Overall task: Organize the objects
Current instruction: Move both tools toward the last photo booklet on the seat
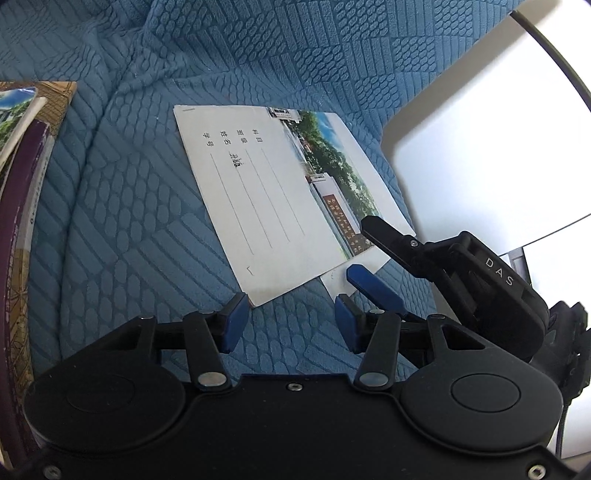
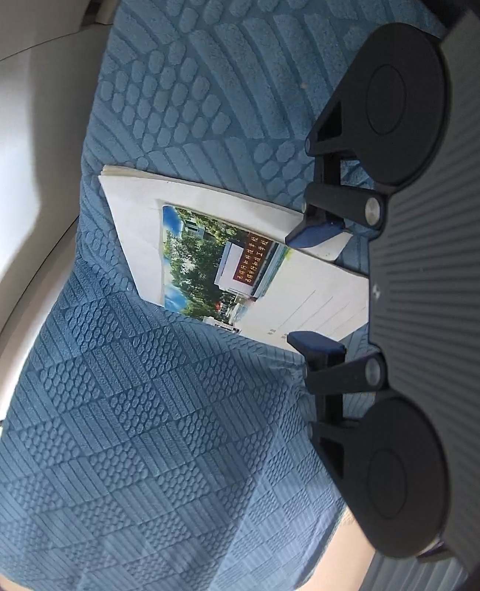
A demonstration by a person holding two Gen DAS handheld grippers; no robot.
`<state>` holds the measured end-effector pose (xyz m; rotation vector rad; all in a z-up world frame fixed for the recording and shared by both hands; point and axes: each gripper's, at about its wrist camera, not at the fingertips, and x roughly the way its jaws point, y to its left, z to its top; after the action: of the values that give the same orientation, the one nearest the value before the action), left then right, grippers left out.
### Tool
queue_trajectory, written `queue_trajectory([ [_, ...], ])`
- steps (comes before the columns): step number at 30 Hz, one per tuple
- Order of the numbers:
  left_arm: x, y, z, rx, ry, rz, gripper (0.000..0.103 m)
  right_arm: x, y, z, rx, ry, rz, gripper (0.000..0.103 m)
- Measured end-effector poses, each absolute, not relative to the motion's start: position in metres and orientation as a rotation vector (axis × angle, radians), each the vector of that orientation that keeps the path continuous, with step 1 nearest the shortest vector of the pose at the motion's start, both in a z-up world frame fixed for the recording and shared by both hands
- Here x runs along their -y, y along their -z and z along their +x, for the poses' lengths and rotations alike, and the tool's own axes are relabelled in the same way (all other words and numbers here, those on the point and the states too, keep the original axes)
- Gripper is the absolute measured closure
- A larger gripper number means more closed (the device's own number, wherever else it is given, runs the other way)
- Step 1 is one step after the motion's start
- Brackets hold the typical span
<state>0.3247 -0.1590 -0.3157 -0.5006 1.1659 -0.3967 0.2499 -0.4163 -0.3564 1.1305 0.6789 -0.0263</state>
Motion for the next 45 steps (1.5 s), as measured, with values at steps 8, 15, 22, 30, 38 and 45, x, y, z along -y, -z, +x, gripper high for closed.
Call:
queue_trajectory([
  [8, 0.141, 0.333, 0.34, -1.198, 0.415, -0.747, 0.053, 0.419, 0.359, 0.254, -0.675, -0.001, 1.213, 0.051],
  [15, 0.135, 0.344, 0.347, -1.195, 0.427, -0.856, 0.053, 0.413, 0.361, 0.266, -0.679, -0.013, 1.221, 0.052],
  [22, 0.138, 0.338, 0.354, -1.19, 0.409, -0.83, 0.053, 0.411, 0.359, 0.278, -0.673, -0.024, 1.204, 0.051],
  [30, 0.128, 0.288, 0.392, -1.112, 0.362, -0.456, 0.041, 0.407, 0.345, 0.29, -0.663, 0.039, 1.072, 0.052],
  [38, 0.12, 0.301, 0.457, -1.154, 0.309, -0.215, 0.038, 0.41, 0.338, 0.295, -0.655, 0.064, 0.995, 0.052],
  [45, 0.124, 0.316, 0.471, -1.126, 0.286, -0.141, 0.034, 0.413, 0.346, 0.297, -0.641, 0.052, 1.009, 0.052],
])
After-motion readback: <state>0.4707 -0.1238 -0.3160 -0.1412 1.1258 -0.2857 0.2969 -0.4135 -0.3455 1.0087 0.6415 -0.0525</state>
